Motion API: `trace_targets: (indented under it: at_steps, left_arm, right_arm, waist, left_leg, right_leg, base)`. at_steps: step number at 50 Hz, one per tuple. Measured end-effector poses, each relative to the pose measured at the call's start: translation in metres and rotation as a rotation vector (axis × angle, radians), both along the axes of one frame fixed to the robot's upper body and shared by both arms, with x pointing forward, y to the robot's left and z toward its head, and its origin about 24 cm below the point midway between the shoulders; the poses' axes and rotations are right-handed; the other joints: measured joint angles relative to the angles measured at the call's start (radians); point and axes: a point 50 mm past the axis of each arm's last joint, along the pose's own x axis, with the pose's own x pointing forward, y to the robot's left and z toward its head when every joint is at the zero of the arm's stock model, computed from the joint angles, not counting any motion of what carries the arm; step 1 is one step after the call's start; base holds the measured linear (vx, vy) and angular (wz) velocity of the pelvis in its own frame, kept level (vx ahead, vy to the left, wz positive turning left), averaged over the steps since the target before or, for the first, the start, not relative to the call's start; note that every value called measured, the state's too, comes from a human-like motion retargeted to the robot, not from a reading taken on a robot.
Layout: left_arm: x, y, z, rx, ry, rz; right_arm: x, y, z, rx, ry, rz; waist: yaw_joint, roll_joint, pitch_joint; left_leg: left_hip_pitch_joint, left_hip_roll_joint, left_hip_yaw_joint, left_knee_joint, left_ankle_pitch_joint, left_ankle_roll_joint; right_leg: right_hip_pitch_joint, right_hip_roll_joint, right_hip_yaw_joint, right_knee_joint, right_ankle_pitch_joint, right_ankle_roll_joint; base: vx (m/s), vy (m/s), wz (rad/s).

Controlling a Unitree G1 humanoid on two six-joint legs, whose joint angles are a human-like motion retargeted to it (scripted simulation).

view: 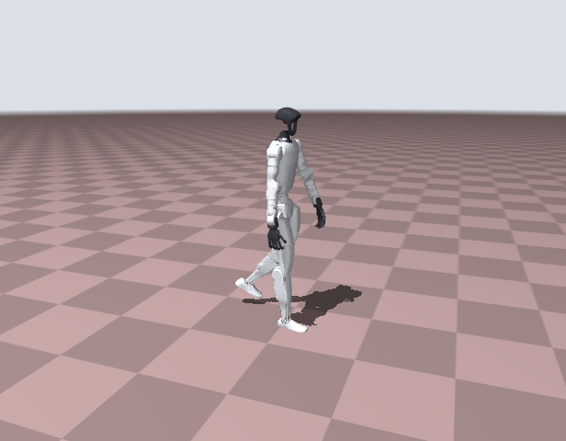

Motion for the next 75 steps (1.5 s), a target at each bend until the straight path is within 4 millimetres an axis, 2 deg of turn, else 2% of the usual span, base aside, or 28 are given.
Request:
trace_targets:
  at_steps: [2, 5, 7, 10, 15, 17, 18, 20, 23, 25, 27, 30, 32, 37, 40, 42, 45, 48, 51, 56, 60, 63, 67, 71, 75]
  left_arm:
    - [-0.039, 0.009, -0.016, -0.038, 0.133, 0.097]
    - [-0.091, 0.021, -0.03, -0.054, 0.264, 0.205]
    - [-0.119, 0.027, -0.034, -0.048, 0.322, 0.235]
    - [-0.153, 0.035, -0.038, -0.035, 0.382, 0.252]
    - [-0.183, 0.045, -0.038, -0.001, 0.384, 0.351]
    - [-0.189, 0.046, -0.038, 0.001, 0.319, 0.459]
    - [-0.19, 0.046, -0.038, 0.009, 0.308, 0.48]
    - [-0.184, 0.046, -0.038, 0.019, 0.25, 0.546]
    - [-0.179, 0.041, -0.038, -0.029, 0.178, 0.684]
    - [-0.172, 0.039, -0.039, -0.071, 0.159, 0.746]
    - [-0.165, 0.035, -0.039, -0.098, 0.151, 0.735]
    - [-0.153, 0.032, -0.038, -0.128, 0.156, 0.66]
    - [-0.145, 0.033, -0.037, -0.135, 0.163, 0.586]
    - [-0.116, 0.046, -0.029, -0.091, 0.16, 0.401]
    - [-0.086, 0.058, -0.02, -0.025, 0.099, 0.343]
    - [-0.063, 0.064, -0.012, 0.021, 0.039, 0.327]
    - [-0.025, 0.067, 0.003, 0.067, -0.064, 0.308]
    - [0.013, 0.062, 0.021, 0.077, -0.173, 0.266]
    - [0.049, 0.05, 0.04, 0.07, -0.285, 0.195]
    - [0.097, 0.028, 0.075, 0.06, -0.457, 0.074]
    - [0.119, 0.012, 0.094, 0.056, -0.537, 0.018]
    - [0.124, 0.002, 0.098, 0.033, -0.56, 0.006]
    - [0.115, -0.006, 0.088, -0.01, -0.541, 0.01]
    - [0.092, -0.007, 0.065, -0.037, -0.454, 0.012]
    - [0.055, -0.002, 0.035, -0.039, -0.306, 0.036]
  right_arm:
    - [0.023, 0.0, 0.005, -0.026, -0.049, 0.034]
    - [0.061, 0.001, 0.017, -0.075, -0.15, 0.082]
    - [0.09, 0.005, 0.028, -0.103, -0.233, 0.117]
    - [0.132, 0.012, 0.048, -0.135, -0.372, 0.162]
    - [0.191, 0.026, 0.09, -0.179, -0.632, 0.175]
    - [0.207, 0.03, 0.107, -0.213, -0.763, 0.122]
    - [0.214, 0.034, 0.114, -0.204, -0.806, 0.126]
    - [0.227, 0.041, 0.13, -0.188, -0.902, 0.121]
    - [0.231, 0.048, 0.135, -0.203, -0.94, 0.151]
    - [0.229, 0.053, 0.13, -0.218, -0.902, 0.203]
    - [0.222, 0.058, 0.119, -0.208, -0.846, 0.246]
    - [0.201, 0.064, 0.093, -0.176, -0.714, 0.318]
    - [0.179, 0.066, 0.073, -0.145, -0.599, 0.359]
    - [0.115, 0.062, 0.029, -0.067, -0.316, 0.386]
    - [0.086, 0.054, 0.016, -0.062, -0.222, 0.329]
    - [0.076, 0.047, 0.013, -0.078, -0.204, 0.273]
    - [0.07, 0.033, 0.013, -0.109, -0.218, 0.195]
    - [0.069, 0.021, 0.016, -0.129, -0.248, 0.144]
    - [0.067, 0.011, 0.018, -0.138, -0.264, 0.113]
    - [0.061, 0.003, 0.017, -0.14, -0.233, 0.093]
    - [0.057, 0.004, 0.015, -0.126, -0.192, 0.101]
    - [0.06, 0.005, 0.016, -0.118, -0.193, 0.105]
    - [0.07, 0.008, 0.019, -0.116, -0.225, 0.112]
    - [0.086, 0.012, 0.025, -0.113, -0.287, 0.123]
    - [0.102, 0.018, 0.032, -0.11, -0.356, 0.131]
  waist:
    - [0.027, -0.006, -0.029]
    - [0.089, -0.018, -0.052]
    - [0.144, -0.033, -0.052]
    - [0.225, -0.058, -0.043]
    - [0.332, -0.065, -0.026]
    - [0.346, -0.014, 0.009]
    - [0.361, -0.008, 0.004]
    - [0.38, 0.005, 0.003]
    - [0.385, 0.015, 0.013]
    - [0.395, 0.012, 0.015]
    - [0.412, 0.007, 0.009]
    - [0.445, 0.003, -0.01]
    - [0.463, 0.001, -0.025]
    - [0.473, -0.017, -0.07]
    - [0.455, -0.029, -0.095]
    - [0.431, -0.026, -0.104]
    - [0.373, -0.005, -0.109]
    - [0.298, 0.023, -0.104]
    - [0.227, 0.039, -0.09]
    - [0.156, 0.019, -0.054]
    - [0.152, 0.006, -0.042]
    - [0.16, 0.012, -0.05]
    - [0.167, 0.02, -0.065]
    - [0.166, 0.027, -0.078]
    - [0.155, 0.034, -0.085]
  left_leg:
    - [-0.156, 0.048, 0.039, 0.266, -0.008, 0.024]
    - [-0.327, 0.099, 0.089, 0.495, -0.061, 0.063]
    - [-0.395, 0.106, 0.117, 0.521, -0.106, 0.079]
    - [-0.462, 0.091, 0.152, 0.426, -0.141, 0.086]
    - [-0.47, 0.071, 0.225, -0.05, -0.062, 0.062]
    - [-0.474, 0.149, 0.269, -0.093, -0.049, -0.022]
    - [-0.459, 0.133, 0.279, -0.245, -0.004, -0.02]
    - [-0.405, 0.085, 0.269, -0.593, 0.132, 0.013]
    - [-0.455, 0.106, 0.245, -0.644, 0.102, -0.022]
    - [-0.481, 0.12, 0.221, -0.644, 0.067, -0.056]
    - [-0.478, 0.128, 0.204, -0.644, 0.074, -0.066]
    - [-0.442, 0.14, 0.205, -0.644, 0.138, -0.077]
    - [-0.41, 0.143, 0.21, -0.644, 0.178, -0.081]
    - [-0.342, 0.126, 0.193, -0.642, 0.172, -0.072]
    - [-0.32, 0.108, 0.173, -0.642, 0.134, -0.066]
    - [-0.31, 0.103, 0.158, -0.632, 0.109, -0.071]
    - [-0.297, 0.103, 0.123, -0.621, 0.08, -0.083]
    - [-0.275, 0.101, 0.074, -0.626, 0.064, -0.097]
    - [-0.247, 0.087, 0.018, -0.632, 0.053, -0.104]
    - [-0.192, 0.03, -0.058, -0.618, 0.022, -0.101]
    - [-0.162, 0.003, -0.079, -0.599, -0.007, -0.096]
    - [-0.147, 0.002, -0.076, -0.593, -0.023, -0.093]
    - [-0.13, 0.0, -0.061, -0.592, -0.038, -0.081]
    - [-0.124, 0.002, -0.042, -0.586, -0.052, -0.07]
    - [-0.123, 0.003, -0.028, -0.577, -0.064, -0.067]
  right_leg:
    - [-0.009, -0.001, 0.018, 0.028, -0.038, -0.018]
    - [-0.013, 0.004, 0.057, 0.061, -0.084, -0.024]
    - [-0.003, 0.005, 0.095, 0.079, -0.111, -0.016]
    - [0.021, 0.0, 0.148, 0.1, -0.147, -0.007]
    - [0.07, 0.013, 0.198, 0.13, -0.204, -0.009]
    - [0.132, 0.06, 0.181, 0.188, -0.265, -0.015]
    - [0.142, 0.069, 0.191, 0.182, -0.272, -0.012]
    - [0.191, 0.087, 0.208, 0.133, -0.277, -0.006]
    - [0.261, 0.089, 0.207, 0.124, -0.313, 0.004]
    - [0.291, 0.086, 0.214, 0.13, -0.333, 0.004]
    - [0.308, 0.081, 0.232, 0.151, -0.349, -0.004]
    - [0.32, 0.081, 0.266, 0.213, -0.362, -0.027]
    - [0.313, 0.082, 0.282, 0.291, -0.353, -0.043]
    - [0.169, 0.082, 0.284, 0.692, -0.23, -0.068]
    - [0.009, 0.068, 0.251, 0.983, -0.167, -0.094]
    - [-0.086, 0.048, 0.203, 1.114, -0.187, -0.135]
    - [-0.186, 0.027, 0.116, 1.19, -0.274, -0.195]
    - [-0.23, 0.042, 0.05, 1.103, -0.342, -0.207]
    - [-0.23, 0.079, 0.037, 0.881, -0.351, -0.178]
    - [-0.143, 0.09, 0.084, 0.415, -0.252, -0.109]
    - [-0.081, 0.074, 0.089, 0.271, -0.159, -0.07]
    - [-0.043, 0.074, 0.087, 0.237, -0.16, -0.046]
    - [0.002, 0.078, 0.094, 0.172, -0.155, -0.018]
    - [0.024, 0.084, 0.11, 0.126, -0.144, -0.001]
    - [0.037, 0.087, 0.121, 0.101, -0.146, 0.006]
  base:
    - [0.55, -0.15, -0.36]
    - [0.52, -0.1, -0.62]
    - [0.52, -0.06, -0.92]
    - [0.51, -0.03, -0.92]
    - [0.52, 0.03, -0.63]
    - [0.57, 0.08, -0.39]
    - [0.55, 0.13, -0.38]
    - [0.55, 0.16, -0.26]
    - [0.58, 0.16, -0.11]
    - [0.59, 0.17, -0.24]
    - [0.61, 0.19, -0.45]
    - [0.63, 0.22, -0.55]
    - [0.63, 0.27, -0.4]
    - [0.57, 0.29, -0.02]
    - [0.44, 0.24, 0.24]
    - [0.37, 0.2, 0.39]
    - [0.33, 0.16, 0.66]
    - [0.29, 0.1, 0.93]
    - [0.27, 0.05, 1.02]
    - [0.27, 0.01, 0.82]
    - [0.25, -0.02, 0.27]
    - [0.22, -0.04, -0.02]
    - [0.18, -0.05, -0.18]
    - [0.14, -0.05, -0.26]
    - [0.11, -0.03, -0.18]
